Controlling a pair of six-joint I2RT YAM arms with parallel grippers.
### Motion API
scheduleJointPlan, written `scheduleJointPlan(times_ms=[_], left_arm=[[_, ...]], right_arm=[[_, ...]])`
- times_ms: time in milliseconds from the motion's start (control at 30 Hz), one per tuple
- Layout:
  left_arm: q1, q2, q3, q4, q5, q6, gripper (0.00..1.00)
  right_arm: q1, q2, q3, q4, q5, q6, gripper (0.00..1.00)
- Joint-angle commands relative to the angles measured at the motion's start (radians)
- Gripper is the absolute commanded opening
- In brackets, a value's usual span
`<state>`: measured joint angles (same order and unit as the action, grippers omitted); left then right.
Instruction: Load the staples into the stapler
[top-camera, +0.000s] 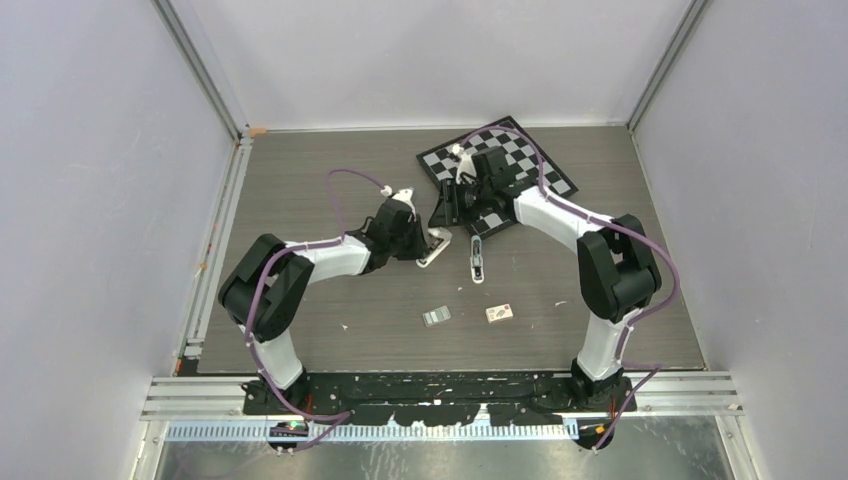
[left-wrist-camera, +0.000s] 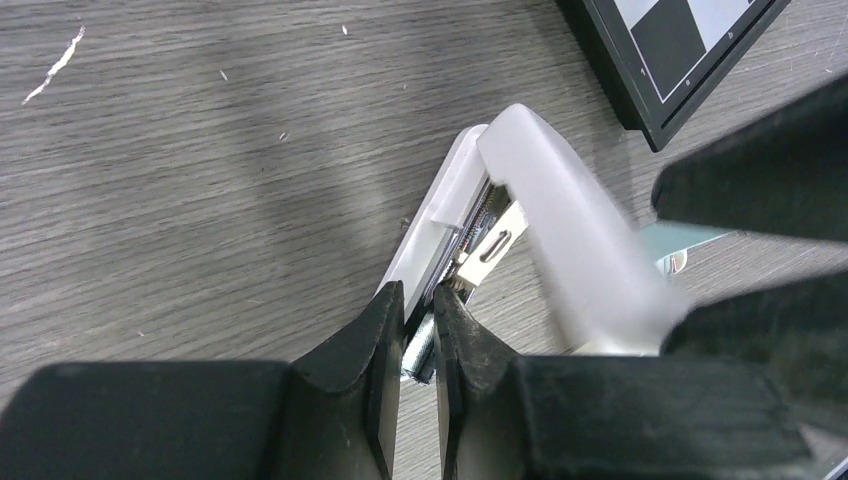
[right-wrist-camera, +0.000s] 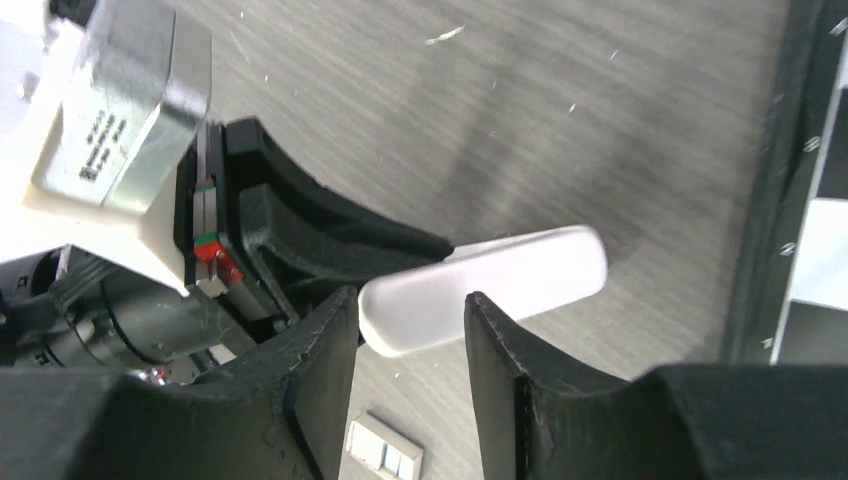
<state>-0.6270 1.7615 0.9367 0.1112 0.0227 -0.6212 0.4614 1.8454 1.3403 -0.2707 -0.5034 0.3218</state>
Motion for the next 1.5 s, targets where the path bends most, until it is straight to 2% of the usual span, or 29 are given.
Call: scheduleJointPlan(times_ms=[0,67,167,300,567,733,1033,1267,1467], left_arm=[[0.01,-0.006,0.008,-0.041,-0.027,0.001,0.18],[0.015,-0.033,0.01,-0.07,-0.029,-0.013,0.18],[0.034,-0.087,0.009,-0.151,-0.049,-0.038,0.2],[0.07,-0.182,-0.007,-0.243,-0.087,-0.063,0.22],[0.105,-0.314,-0.05,-0.204,-0.04,-0.081,0.34],[0.105,-0.269,-0.061,-0.117,0.078,-0.084,0.34],[0.105,-0.144,-0.087,-0.015,0.174,-0.128,0.32],[0.101,-0.085,-0.137,-0.031,0.13,-0.158,0.24],[0.102,-0.125,-0.13,-0.059,0.093,-0.142,0.24]], right_arm=[[0.01,-0.084,-0.041,0.02,-0.013,0.052,0.49],[0.01,-0.102,-0.053,0.021,0.012,0.069,0.47],[0.01,-0.134,-0.065,0.012,0.06,0.105,0.39],[0.011,-0.165,-0.095,0.029,0.087,0.172,0.37],[0.046,-0.097,-0.033,-0.028,0.174,0.21,0.36],[0.101,-0.031,0.01,-0.053,0.237,0.212,0.35],[0.14,0.095,0.045,-0.105,0.307,0.211,0.33],[0.155,0.107,-0.046,-0.061,0.339,0.223,0.33],[0.153,0.064,-0.029,-0.074,0.336,0.197,0.33]])
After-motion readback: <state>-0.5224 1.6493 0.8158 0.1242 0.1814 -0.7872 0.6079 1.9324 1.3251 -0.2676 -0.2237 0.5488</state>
